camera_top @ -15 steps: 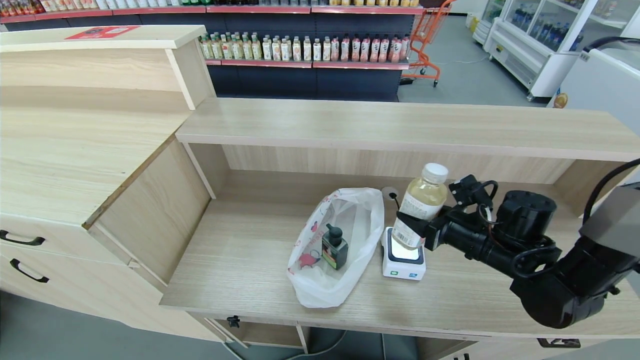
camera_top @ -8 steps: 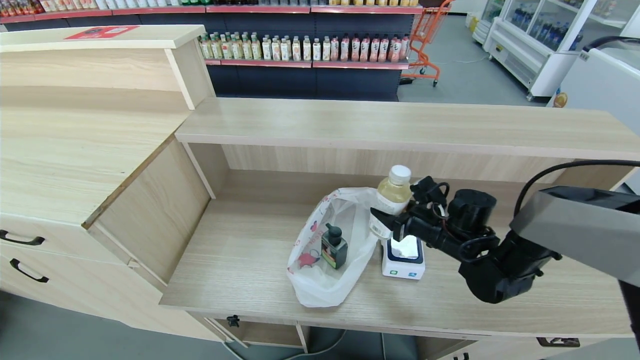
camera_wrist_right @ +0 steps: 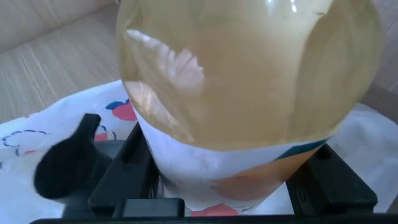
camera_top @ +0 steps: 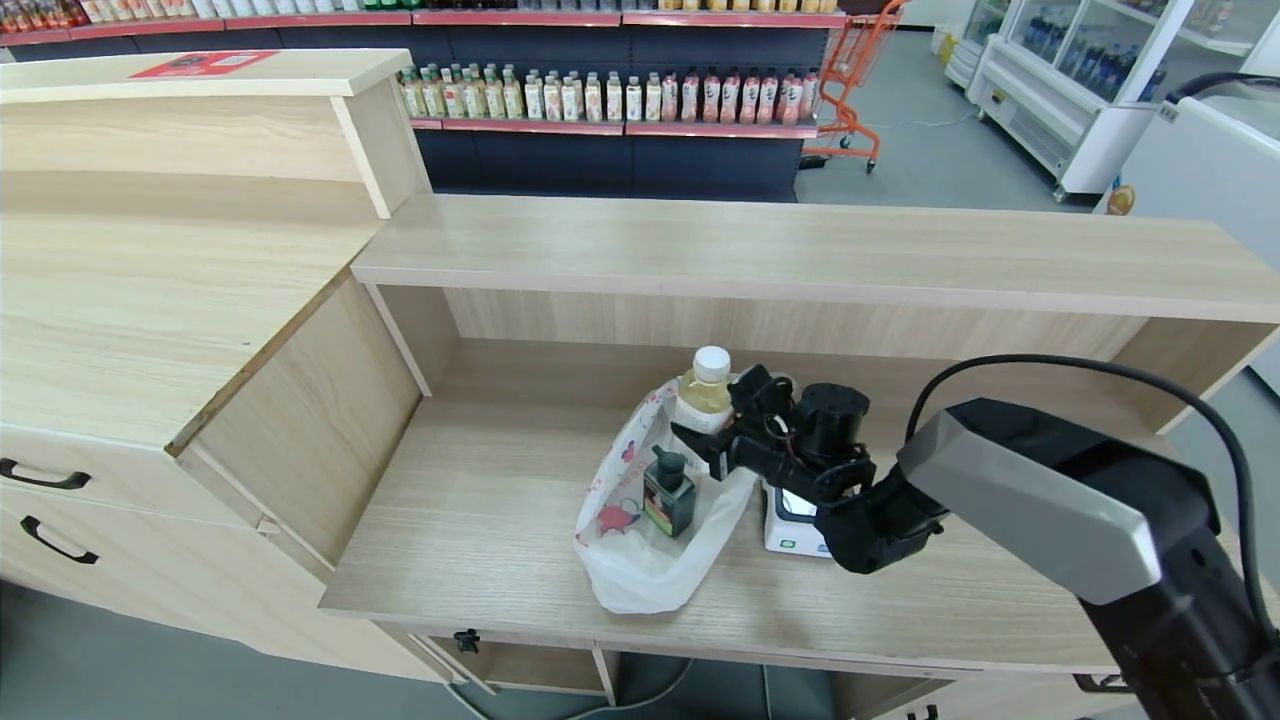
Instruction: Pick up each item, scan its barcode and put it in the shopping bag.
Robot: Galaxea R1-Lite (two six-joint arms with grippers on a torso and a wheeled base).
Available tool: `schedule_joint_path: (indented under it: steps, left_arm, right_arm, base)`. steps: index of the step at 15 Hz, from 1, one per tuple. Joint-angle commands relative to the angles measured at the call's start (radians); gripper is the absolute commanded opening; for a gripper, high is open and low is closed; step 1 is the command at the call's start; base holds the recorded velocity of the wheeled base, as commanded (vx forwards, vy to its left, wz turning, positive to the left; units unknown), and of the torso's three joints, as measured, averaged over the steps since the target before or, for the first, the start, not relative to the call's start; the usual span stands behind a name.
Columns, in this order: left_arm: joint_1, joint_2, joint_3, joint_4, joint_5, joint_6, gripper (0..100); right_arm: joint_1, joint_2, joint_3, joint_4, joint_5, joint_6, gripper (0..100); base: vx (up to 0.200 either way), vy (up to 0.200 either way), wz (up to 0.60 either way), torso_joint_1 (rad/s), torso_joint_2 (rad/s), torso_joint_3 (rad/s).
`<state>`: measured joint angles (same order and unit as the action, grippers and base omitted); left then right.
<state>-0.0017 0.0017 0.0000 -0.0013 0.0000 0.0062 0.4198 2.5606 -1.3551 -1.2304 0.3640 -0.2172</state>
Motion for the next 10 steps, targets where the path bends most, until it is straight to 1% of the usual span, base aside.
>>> schedule_joint_path:
  steps: [1, 3, 6, 7, 10]
  left_arm:
    - [0.0, 0.0, 0.0, 0.0, 0.0, 0.0, 100]
    - [0.0, 0.001, 0.0, 0.0, 0.0, 0.0, 100]
    - [0.0, 0.001, 0.0, 0.0, 0.0, 0.0, 100]
    - [0.0, 0.001, 0.0, 0.0, 0.0, 0.0, 100]
    - [0.0, 0.0, 0.0, 0.0, 0.0, 0.0, 100]
  right_arm:
    - [0.005, 0.082, -0.058, 0.0, 0.0, -0.019, 0]
    - [0.002, 0.112, -0.084, 0.002, 0.0, -0.033, 0]
    - [-0.001, 0.131, -0.087, -0.001, -0.004, -0.037, 0]
    - [-0.003, 0.142, -0.087, -0.001, -0.013, -0.037, 100]
    - [-0.009, 0.099, -0.076, -0.003, -0.036, -0.028, 100]
  base:
    - [0.0, 0.0, 0.0, 0.0, 0.0, 0.0]
    - [0.0, 0.0, 0.0, 0.0, 0.0, 0.0]
    - [0.0, 0.0, 0.0, 0.0, 0.0, 0.0]
    - [0.0, 0.0, 0.0, 0.0, 0.0, 0.0]
    - [0.0, 0.0, 0.0, 0.0, 0.0, 0.0]
